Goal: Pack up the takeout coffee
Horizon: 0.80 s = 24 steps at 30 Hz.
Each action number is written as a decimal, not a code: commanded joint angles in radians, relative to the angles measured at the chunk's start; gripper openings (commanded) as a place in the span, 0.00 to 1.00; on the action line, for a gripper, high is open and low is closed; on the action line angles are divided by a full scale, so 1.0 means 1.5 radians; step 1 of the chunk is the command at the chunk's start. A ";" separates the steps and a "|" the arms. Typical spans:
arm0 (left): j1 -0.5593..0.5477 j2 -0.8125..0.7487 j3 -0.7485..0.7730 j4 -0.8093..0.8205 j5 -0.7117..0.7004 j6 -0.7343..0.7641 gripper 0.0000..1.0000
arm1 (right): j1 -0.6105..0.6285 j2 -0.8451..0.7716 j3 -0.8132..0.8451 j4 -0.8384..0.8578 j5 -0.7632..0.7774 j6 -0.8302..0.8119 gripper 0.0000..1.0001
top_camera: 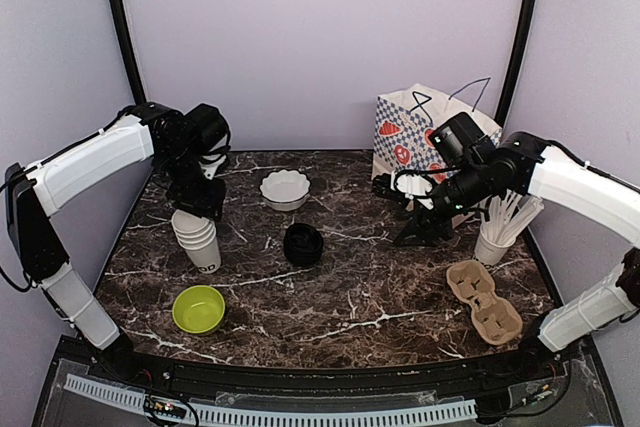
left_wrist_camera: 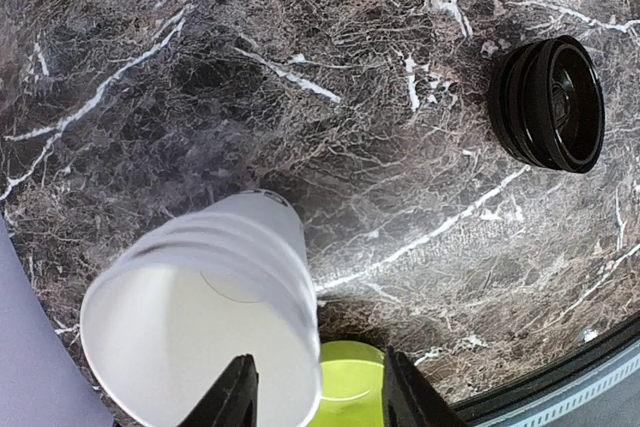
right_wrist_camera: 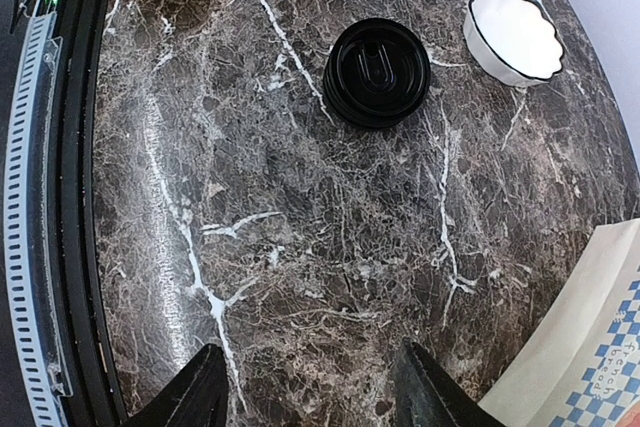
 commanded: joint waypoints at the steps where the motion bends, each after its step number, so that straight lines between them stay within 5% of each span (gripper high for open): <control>1: 0.004 -0.006 -0.019 -0.011 0.012 -0.020 0.44 | 0.006 0.007 -0.005 0.014 0.000 -0.004 0.56; 7: 0.005 -0.002 -0.023 -0.021 -0.024 -0.031 0.34 | 0.006 0.009 -0.001 0.013 0.001 -0.004 0.55; 15: 0.008 0.008 -0.023 -0.022 -0.044 -0.029 0.04 | 0.006 0.010 -0.003 0.014 0.005 -0.004 0.53; 24: 0.026 0.012 -0.007 -0.060 -0.164 -0.030 0.00 | 0.006 0.015 -0.008 0.019 0.004 -0.005 0.52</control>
